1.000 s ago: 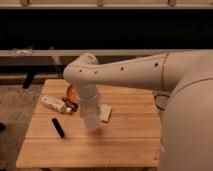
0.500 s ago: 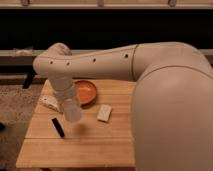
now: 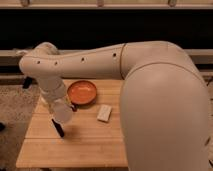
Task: Place the ceramic cup over the eraser
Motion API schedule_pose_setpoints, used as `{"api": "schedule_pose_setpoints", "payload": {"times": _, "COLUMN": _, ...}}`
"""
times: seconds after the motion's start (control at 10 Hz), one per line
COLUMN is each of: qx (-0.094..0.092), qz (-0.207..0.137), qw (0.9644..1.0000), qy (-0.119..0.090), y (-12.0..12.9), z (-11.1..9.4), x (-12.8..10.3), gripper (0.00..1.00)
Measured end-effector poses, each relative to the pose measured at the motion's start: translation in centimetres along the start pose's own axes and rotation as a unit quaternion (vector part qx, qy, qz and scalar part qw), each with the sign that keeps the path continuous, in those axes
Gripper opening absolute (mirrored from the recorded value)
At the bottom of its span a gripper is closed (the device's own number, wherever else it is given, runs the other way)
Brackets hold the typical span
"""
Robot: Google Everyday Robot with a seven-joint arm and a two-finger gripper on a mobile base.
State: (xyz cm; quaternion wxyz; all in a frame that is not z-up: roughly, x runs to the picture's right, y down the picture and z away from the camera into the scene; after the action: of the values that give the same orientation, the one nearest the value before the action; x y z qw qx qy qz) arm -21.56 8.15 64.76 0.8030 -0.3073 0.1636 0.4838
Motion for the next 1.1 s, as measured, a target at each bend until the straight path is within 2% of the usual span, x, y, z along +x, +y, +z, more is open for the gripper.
{"api": "schedule_pose_setpoints", "payload": {"times": 0.4, "qx": -0.012, "qz": -0.020, "qw": 0.9997, "qy": 0.012, "y": 2.0, "z": 1.0, "x": -0.1, "gripper": 0.00}}
{"api": "schedule_pose_setpoints", "payload": {"times": 0.7, "qx": -0.002, "qz": -0.031, "qw": 0.9989, "qy": 0.036, "y": 2.8, "z": 2.2, "x": 0.3, "gripper": 0.00}}
{"api": "schedule_pose_setpoints", "payload": {"times": 0.8, "qx": 0.003, "qz": -0.030, "qw": 0.9986, "qy": 0.043, "y": 2.7, "z": 2.7, "x": 0.5, "gripper": 0.03}}
{"api": "schedule_pose_setpoints", "payload": {"times": 0.9, "qx": 0.008, "qz": -0.028, "qw": 0.9984, "qy": 0.049, "y": 2.7, "z": 3.4, "x": 0.7, "gripper": 0.10}}
{"api": "schedule_pose_setpoints", "payload": {"times": 1.1, "qx": 0.011, "qz": -0.023, "qw": 0.9983, "qy": 0.053, "y": 2.5, "z": 5.6, "x": 0.9, "gripper": 0.33}}
